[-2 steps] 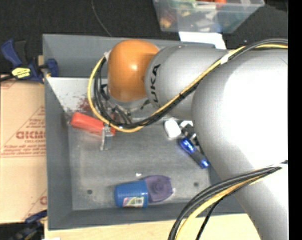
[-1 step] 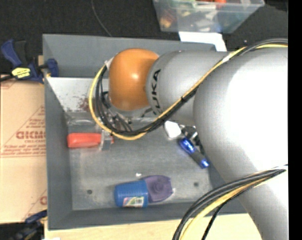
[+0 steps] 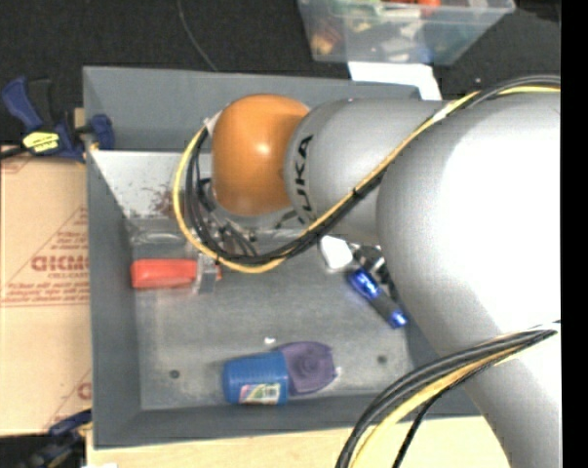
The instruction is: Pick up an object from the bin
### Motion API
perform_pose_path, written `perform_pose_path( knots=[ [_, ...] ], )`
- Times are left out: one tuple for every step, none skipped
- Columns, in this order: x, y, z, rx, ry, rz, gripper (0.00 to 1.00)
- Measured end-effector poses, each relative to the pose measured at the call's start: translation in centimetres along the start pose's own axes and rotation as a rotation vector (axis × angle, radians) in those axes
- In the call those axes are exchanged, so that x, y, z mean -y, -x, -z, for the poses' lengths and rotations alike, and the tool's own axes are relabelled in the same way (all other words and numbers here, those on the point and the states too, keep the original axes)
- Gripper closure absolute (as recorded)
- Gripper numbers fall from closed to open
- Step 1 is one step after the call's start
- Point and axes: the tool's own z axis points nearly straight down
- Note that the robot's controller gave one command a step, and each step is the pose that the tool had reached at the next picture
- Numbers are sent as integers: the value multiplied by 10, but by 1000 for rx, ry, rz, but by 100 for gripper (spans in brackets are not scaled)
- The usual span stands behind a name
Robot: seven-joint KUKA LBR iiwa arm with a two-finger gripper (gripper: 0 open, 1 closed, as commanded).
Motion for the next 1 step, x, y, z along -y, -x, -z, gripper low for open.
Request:
perform_pose_path(
  knots=[
    [4, 6, 93, -3, -1, -74, 100]
  ],
)
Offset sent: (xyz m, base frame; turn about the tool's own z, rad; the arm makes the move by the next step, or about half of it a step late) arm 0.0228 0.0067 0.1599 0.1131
